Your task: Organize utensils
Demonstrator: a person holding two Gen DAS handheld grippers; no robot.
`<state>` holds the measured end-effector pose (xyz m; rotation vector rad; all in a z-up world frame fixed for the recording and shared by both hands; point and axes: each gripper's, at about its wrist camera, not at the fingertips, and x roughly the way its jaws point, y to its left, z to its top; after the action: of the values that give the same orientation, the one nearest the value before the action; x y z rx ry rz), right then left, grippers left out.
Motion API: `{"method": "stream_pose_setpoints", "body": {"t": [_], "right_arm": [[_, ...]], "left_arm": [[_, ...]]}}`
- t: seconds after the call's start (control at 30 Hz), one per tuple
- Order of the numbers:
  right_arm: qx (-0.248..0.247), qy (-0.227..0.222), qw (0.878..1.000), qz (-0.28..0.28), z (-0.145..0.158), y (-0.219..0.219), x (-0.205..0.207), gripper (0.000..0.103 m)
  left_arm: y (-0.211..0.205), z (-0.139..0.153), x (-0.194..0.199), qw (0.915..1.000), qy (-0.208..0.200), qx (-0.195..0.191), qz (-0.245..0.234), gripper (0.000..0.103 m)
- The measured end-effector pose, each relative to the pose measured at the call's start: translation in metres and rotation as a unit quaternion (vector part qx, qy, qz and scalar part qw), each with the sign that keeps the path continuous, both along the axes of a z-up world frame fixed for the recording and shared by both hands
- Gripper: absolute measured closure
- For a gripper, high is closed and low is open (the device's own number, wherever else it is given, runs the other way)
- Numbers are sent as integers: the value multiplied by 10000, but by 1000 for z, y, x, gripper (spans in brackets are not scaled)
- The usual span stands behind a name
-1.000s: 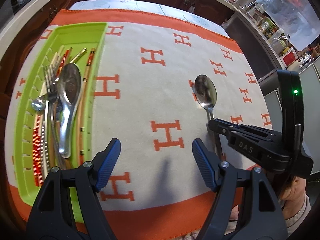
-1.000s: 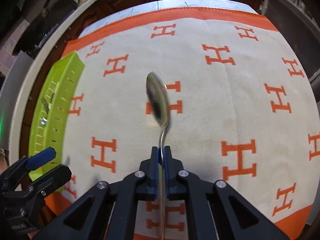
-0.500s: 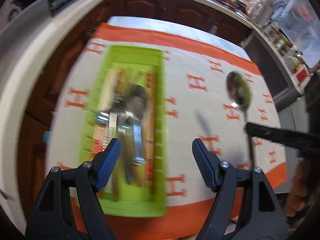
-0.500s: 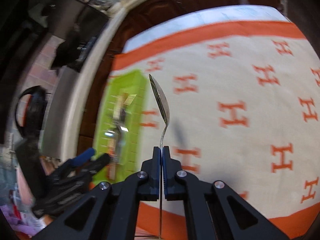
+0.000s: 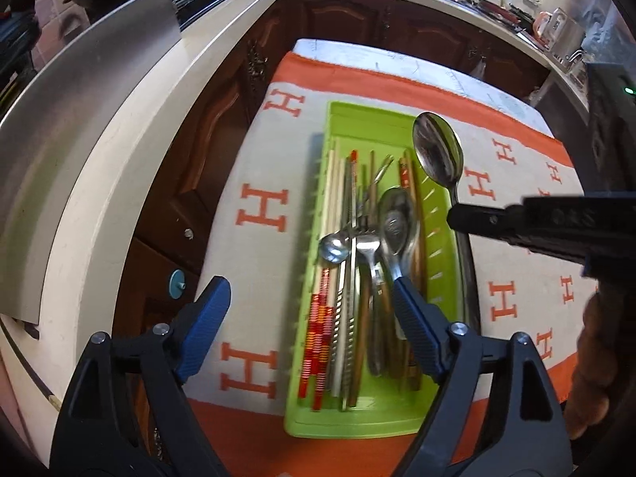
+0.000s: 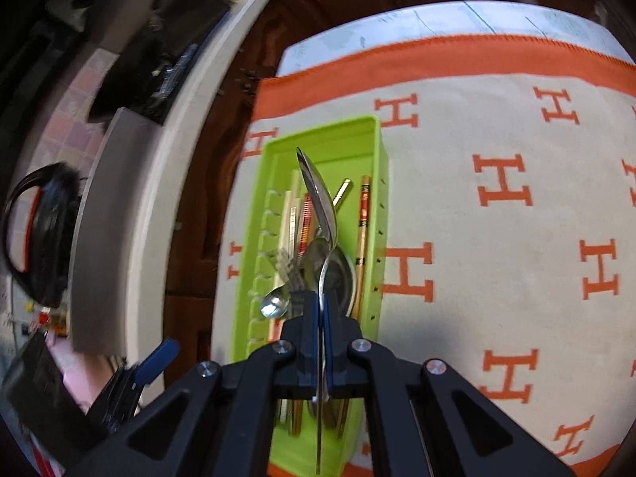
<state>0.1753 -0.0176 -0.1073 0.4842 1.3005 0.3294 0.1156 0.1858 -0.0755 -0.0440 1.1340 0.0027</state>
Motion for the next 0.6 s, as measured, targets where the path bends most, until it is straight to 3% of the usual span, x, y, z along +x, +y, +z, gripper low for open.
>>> {"method": "stream_pose_setpoints", "body": {"t": [0.23, 0.6], "right_arm": [[-456, 222, 9987, -17, -12, 7, 5, 97], [-548, -113, 9983, 159, 10, -17, -20, 97]], "left_arm": [[12, -10, 1, 9997, 95, -40, 202, 19], [3, 0, -2, 9995, 4, -219, 231, 19]]}}
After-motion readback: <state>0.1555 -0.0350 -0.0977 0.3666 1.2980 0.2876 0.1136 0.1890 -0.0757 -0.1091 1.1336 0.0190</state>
